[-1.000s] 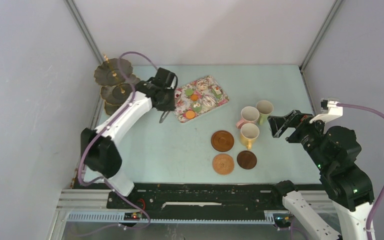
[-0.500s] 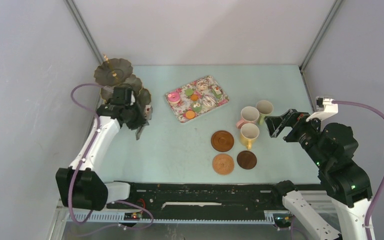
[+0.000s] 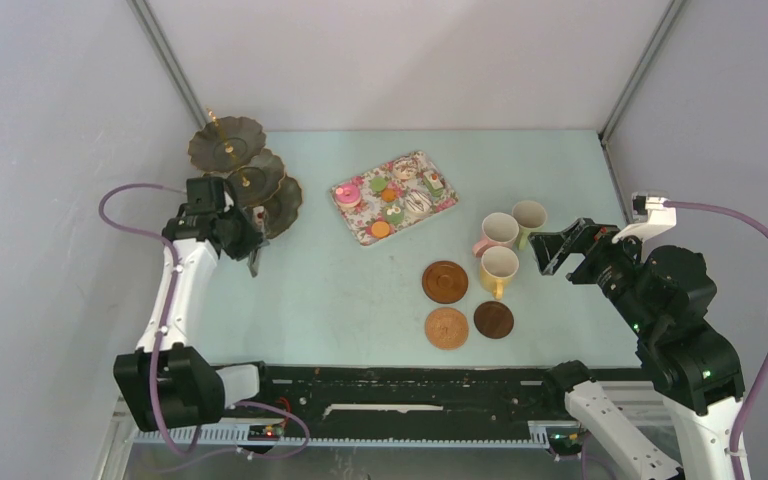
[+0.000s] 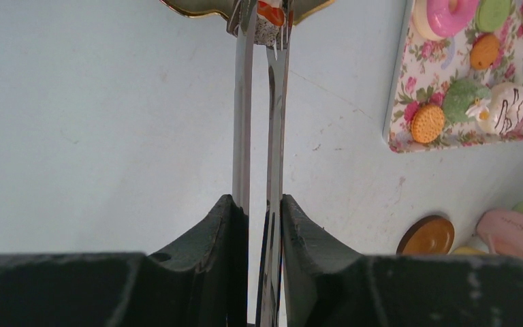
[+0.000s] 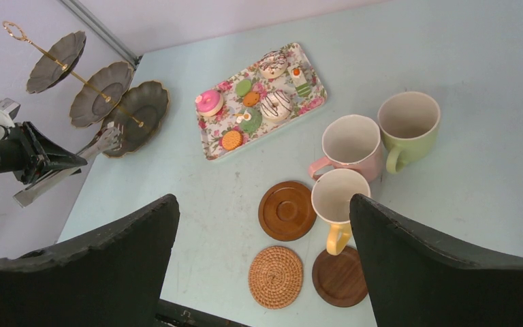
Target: Serve the afternoon tea
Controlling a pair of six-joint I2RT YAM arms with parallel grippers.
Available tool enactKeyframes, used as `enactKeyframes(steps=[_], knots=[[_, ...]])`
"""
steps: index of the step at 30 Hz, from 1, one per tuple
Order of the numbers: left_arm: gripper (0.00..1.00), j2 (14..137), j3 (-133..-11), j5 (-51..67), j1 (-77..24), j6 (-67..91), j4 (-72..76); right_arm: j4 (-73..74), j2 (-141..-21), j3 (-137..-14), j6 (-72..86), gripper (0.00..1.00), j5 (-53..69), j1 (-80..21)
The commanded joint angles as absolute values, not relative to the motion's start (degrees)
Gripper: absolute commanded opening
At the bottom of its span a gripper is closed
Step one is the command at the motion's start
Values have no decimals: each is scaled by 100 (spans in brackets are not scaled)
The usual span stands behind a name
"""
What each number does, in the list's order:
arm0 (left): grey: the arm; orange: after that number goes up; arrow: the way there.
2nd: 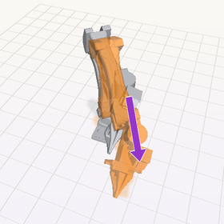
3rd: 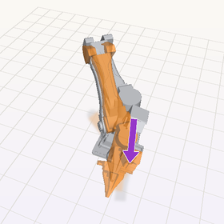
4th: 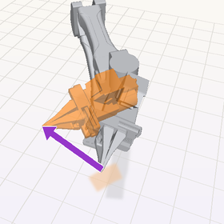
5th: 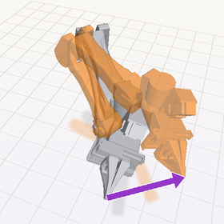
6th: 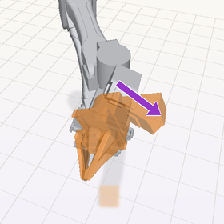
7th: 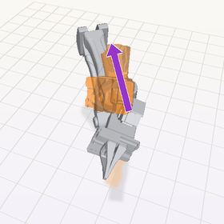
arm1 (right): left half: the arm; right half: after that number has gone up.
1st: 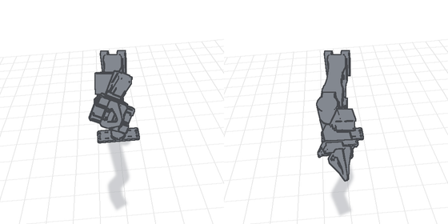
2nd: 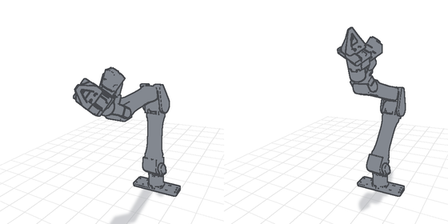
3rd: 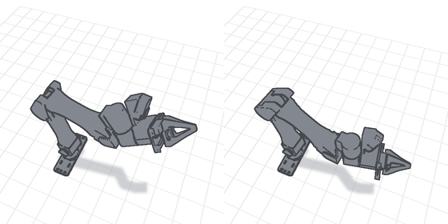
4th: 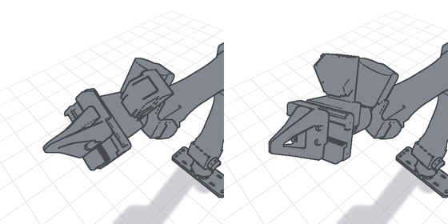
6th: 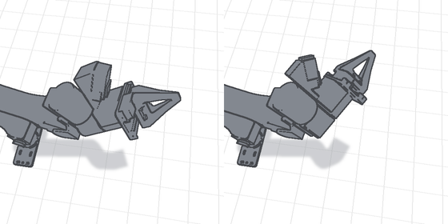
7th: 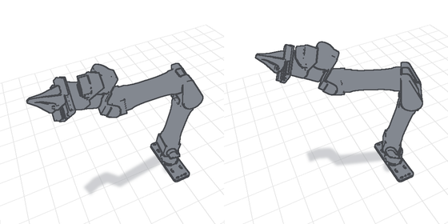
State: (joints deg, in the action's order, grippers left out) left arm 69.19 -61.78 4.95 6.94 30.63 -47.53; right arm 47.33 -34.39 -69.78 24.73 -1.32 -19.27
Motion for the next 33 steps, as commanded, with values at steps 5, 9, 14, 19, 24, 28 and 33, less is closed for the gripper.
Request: enactKeyframes(steps=[5, 9, 14, 19, 24, 28, 33], knots=[[27, 7342, -6302, 536, 905, 3189, -4145, 4448, -3489, -6970, 2327, 98, -177, -1922], [27, 7505, -6241, 569, 914, 3307, -3832, 4463, -3498, -6976, 2313, 98, -192, -1914], [28, 7701, -6241, 547, 914, 3443, -3519, 4474, -3505, -6970, 2301, 98, -197, -1895], [28, 7899, -6140, 730, 906, 3599, -3336, 4483, -3512, -6970, 2302, 98, -207, -1888], [29, 7909, -5943, 803, 905, 3676, -3176, 4490, -3511, -6973, 2318, 98, -225, -1873], [31, 7973, -5916, 806, 904, 3623, -3171, 4491, -3524, -6974, 2329, 98, -211, -1869], [38, 8058, -5889, 832, 905, 3597, -3150, 4459, -3515, -6974, 2333, 98, -172, -1861]])
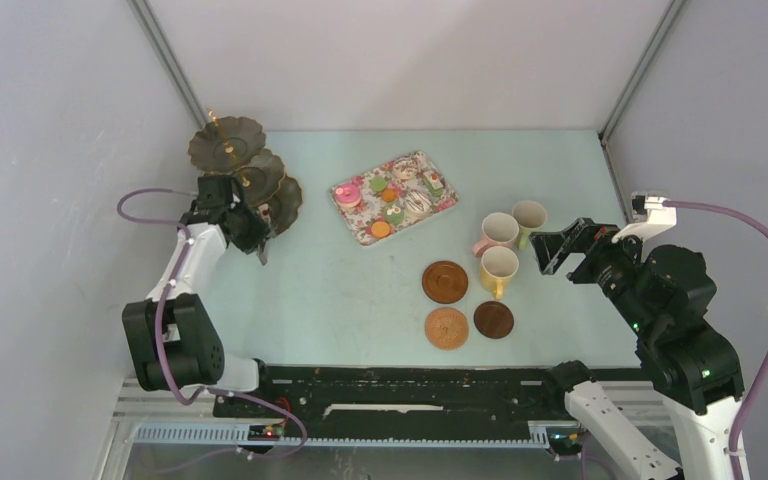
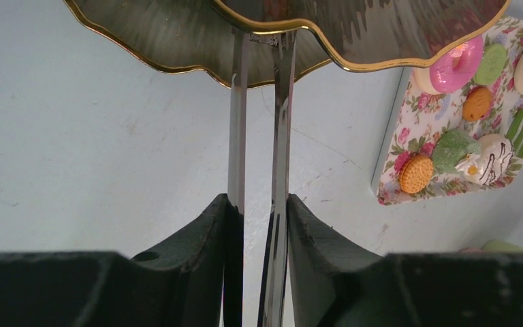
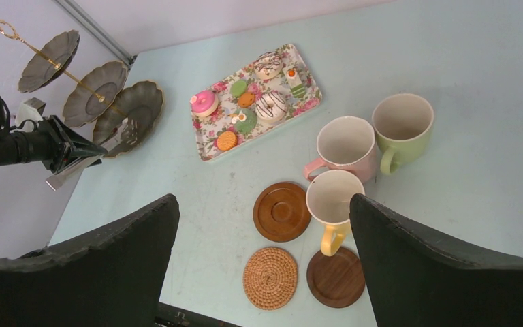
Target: Serve the afternoon tea
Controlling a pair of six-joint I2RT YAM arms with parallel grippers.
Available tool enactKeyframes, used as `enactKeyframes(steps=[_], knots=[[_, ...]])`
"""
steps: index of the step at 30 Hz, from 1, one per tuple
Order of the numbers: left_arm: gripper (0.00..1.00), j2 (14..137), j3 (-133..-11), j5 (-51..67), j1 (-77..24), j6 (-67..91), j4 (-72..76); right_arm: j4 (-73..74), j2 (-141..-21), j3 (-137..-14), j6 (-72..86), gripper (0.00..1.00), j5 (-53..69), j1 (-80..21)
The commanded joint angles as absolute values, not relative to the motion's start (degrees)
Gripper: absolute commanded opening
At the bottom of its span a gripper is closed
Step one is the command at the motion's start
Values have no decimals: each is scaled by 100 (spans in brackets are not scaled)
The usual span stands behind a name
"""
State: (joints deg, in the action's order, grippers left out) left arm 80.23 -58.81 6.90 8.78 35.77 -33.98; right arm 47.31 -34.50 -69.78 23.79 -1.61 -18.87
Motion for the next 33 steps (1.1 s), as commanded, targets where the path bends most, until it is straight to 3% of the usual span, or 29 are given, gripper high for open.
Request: enactKeyframes(steps=[1, 6, 20, 33], knots=[[40, 8068, -5889, 835, 905, 3594, -3150, 4450, -3516, -6974, 2337, 98, -168, -1863], [49, 8057, -5911, 787, 901, 3511, -3196, 4465, -3513, -6976, 2353, 98, -156, -1861], [47, 7471, -6018, 717, 818, 3360, -3648, 4421, -3505, -6975, 2350, 98, -63, -1859], [47, 6203, -5434, 968, 326, 3585, -4070, 4460, -3490, -6970, 2385, 100, -62, -1884]])
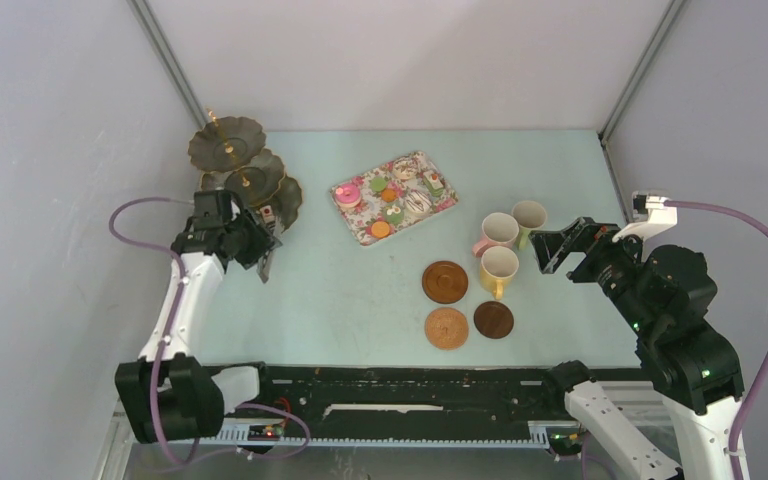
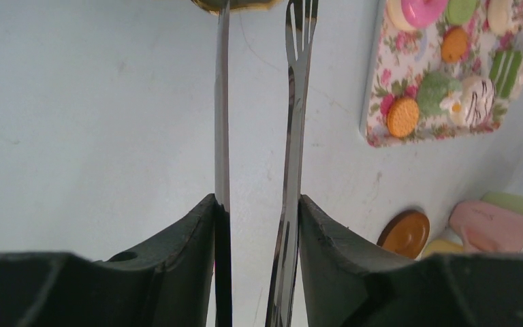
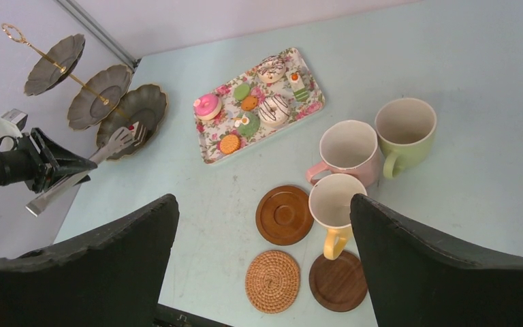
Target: Serve the afternoon tea
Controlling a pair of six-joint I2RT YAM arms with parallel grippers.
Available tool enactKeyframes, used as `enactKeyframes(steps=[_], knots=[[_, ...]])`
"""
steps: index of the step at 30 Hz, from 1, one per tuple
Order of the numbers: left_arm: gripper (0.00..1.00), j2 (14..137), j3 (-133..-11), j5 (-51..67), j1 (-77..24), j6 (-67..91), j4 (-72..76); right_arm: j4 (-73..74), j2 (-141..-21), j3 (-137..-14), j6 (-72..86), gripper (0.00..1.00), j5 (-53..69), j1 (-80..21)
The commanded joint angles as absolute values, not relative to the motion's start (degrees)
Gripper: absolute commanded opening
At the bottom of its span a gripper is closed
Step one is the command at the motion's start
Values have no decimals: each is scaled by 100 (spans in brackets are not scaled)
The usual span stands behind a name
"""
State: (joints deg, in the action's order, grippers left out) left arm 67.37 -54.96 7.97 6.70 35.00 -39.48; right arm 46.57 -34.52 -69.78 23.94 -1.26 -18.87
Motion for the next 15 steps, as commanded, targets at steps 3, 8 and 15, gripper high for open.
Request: enactKeyframes(steps=[3, 8, 15], knots=[[49, 5895, -5335, 874, -278, 3760, -3995, 4507, -3464, -6976, 2356, 100, -62, -1890], [47, 5790, -5392, 596, -1195, 4202, -3817, 4543, -3467, -6976, 2368, 100, -70, -1890], [47, 6695, -6154, 446, -2221, 4212, -3495, 4597, -3435, -6970, 2341, 100, -145, -1872]])
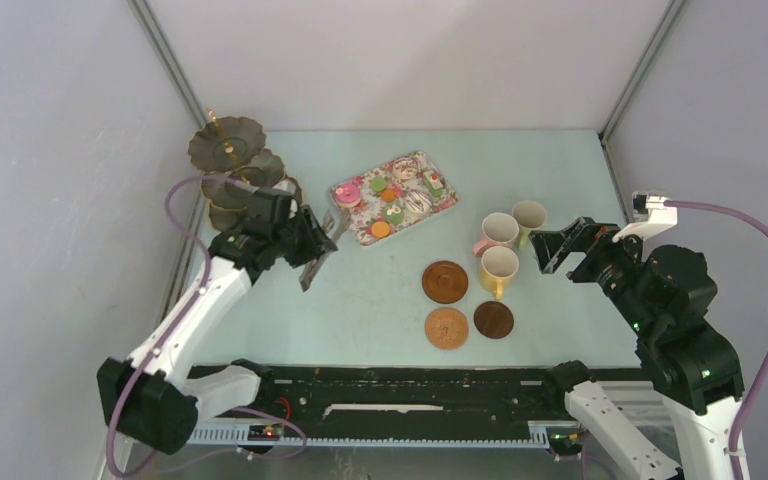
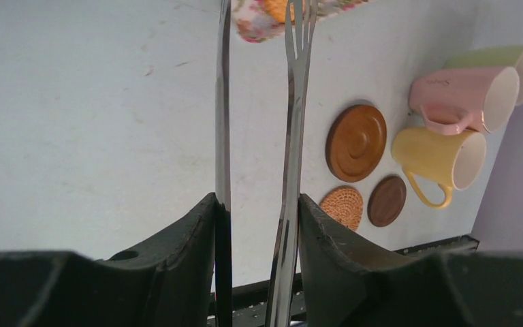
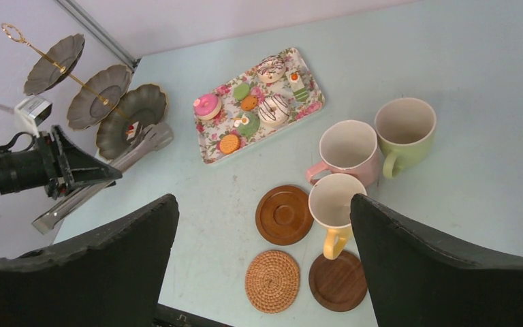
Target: Serve the afternoon tea
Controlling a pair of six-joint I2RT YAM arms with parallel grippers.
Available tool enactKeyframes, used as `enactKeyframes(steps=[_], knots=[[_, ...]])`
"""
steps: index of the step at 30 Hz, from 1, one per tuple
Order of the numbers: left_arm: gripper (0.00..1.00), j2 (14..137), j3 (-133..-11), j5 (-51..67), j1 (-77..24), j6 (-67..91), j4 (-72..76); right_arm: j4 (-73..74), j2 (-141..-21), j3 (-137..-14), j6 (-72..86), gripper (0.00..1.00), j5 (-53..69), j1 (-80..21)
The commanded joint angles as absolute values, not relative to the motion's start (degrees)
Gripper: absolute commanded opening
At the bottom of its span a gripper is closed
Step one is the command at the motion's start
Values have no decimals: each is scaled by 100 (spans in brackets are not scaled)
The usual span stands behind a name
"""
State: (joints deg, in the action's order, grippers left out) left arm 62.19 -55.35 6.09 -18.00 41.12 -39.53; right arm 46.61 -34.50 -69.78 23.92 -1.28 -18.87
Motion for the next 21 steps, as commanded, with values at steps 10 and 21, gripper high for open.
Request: enactKeyframes(steps=[10, 21], knots=[[47, 8842, -8228, 307, -3064, 3178, -3753, 4694, -3297, -6976, 2300, 100, -403, -1841], [47, 10129, -9471, 126, -3190, 2745, -4391, 4955, -3234, -7041, 2261, 100, -646, -1821]])
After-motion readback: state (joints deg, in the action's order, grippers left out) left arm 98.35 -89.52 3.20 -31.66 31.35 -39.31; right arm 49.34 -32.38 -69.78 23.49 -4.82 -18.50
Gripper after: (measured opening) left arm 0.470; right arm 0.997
